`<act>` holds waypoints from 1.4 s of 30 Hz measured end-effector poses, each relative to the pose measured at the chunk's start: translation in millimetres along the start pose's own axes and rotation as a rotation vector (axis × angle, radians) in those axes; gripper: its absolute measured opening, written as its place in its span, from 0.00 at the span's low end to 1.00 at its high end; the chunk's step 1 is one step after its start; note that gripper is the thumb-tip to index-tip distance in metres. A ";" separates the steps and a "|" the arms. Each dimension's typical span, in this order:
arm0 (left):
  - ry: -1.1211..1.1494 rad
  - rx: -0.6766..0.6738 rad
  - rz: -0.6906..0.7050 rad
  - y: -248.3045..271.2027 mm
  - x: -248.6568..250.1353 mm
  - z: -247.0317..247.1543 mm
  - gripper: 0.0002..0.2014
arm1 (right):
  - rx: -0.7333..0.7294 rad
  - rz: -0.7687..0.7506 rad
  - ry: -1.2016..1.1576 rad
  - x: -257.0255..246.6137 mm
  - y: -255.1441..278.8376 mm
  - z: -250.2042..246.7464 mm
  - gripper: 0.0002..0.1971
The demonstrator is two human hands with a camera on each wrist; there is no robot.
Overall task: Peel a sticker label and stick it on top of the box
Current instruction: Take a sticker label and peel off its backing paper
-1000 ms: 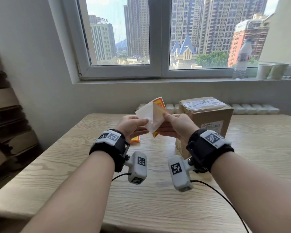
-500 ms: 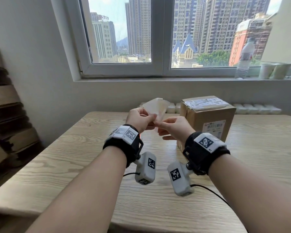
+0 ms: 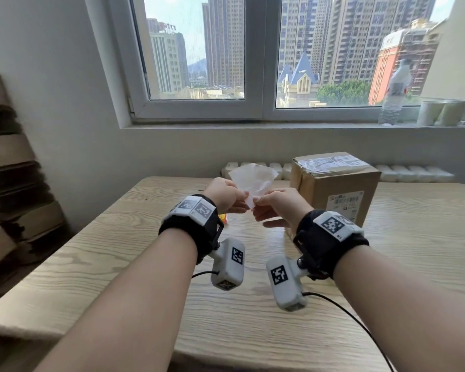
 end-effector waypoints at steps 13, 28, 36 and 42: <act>-0.169 0.163 -0.028 1.0 -13.2 -46.9 0.11 | -0.103 0.055 -0.090 11.8 -1.9 -6.6 0.07; -0.154 0.170 0.027 -5.7 -15.2 -32.6 0.08 | -0.287 -0.015 -0.268 10.1 1.6 8.6 0.28; -0.175 0.106 0.089 -8.6 -14.2 -19.7 0.06 | -0.039 -0.044 -0.136 2.5 -9.7 4.5 0.09; -0.177 0.254 0.076 -14.4 -24.0 -43.4 0.13 | 0.054 -0.006 -0.154 13.6 -17.4 -9.6 0.07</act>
Point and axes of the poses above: each hand's wrist, its own y-axis away from the middle knuckle, its own z-axis out of the palm, x = y × z, the point moved 6 cm from there along -y, towards the middle knuckle, and after that the axes turned 1 degree about -y, right-handed, at the moved point
